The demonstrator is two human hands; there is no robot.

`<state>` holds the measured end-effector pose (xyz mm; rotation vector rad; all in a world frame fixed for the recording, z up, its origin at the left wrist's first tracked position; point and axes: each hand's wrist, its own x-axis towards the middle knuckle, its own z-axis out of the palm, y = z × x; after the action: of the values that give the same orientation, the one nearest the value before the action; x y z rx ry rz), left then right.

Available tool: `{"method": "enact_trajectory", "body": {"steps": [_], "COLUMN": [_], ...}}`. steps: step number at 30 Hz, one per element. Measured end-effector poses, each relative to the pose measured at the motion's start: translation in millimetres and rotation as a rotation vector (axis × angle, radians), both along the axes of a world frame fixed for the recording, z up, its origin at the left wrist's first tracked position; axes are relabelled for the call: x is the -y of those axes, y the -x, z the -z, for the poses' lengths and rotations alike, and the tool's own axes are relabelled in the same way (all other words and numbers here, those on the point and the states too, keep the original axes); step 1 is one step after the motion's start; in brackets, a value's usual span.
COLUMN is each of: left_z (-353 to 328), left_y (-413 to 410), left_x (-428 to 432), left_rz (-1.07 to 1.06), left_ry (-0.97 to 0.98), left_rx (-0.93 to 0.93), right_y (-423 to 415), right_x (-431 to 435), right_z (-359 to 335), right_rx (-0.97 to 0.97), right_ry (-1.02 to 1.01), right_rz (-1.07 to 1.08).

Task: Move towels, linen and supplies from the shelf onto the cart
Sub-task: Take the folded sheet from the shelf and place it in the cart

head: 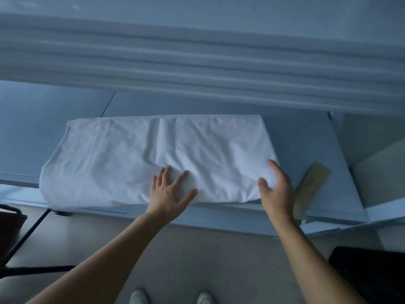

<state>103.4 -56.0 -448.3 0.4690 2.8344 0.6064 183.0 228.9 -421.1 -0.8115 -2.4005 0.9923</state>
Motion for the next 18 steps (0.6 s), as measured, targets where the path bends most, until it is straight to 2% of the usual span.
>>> {"method": "enact_trajectory", "body": {"steps": [5,9,11,13,16,18], "left_z": [-13.1,-16.0,-21.9,-31.0,-43.1,-39.4], "left_y": [9.6,11.8,15.0,16.5,18.9,19.4], "left_x": [34.3,36.3,38.9,50.6,87.6,114.6], "left_rz": [-0.130,-0.183,-0.256,-0.349,-0.409,-0.462], "left_ry": [-0.411,-0.496,-0.638,-0.718,-0.543,-0.574], "left_rx": [0.185,0.289,0.390,0.332,-0.007,0.088], "right_y": [16.2,37.5,44.4,49.0,55.9,63.3], "right_x": [50.3,110.0,138.2,161.9,185.9,201.4], "right_z": [-26.9,-45.4,-50.5,-54.7,-58.4,-62.1], "right_rx": [-0.106,-0.172,-0.178,-0.167,-0.153,-0.142], "right_ry": [-0.228,-0.273,-0.311,-0.350,-0.419,-0.442], "right_rz": [-0.169,-0.379,-0.464,-0.530,-0.573,-0.587]}}
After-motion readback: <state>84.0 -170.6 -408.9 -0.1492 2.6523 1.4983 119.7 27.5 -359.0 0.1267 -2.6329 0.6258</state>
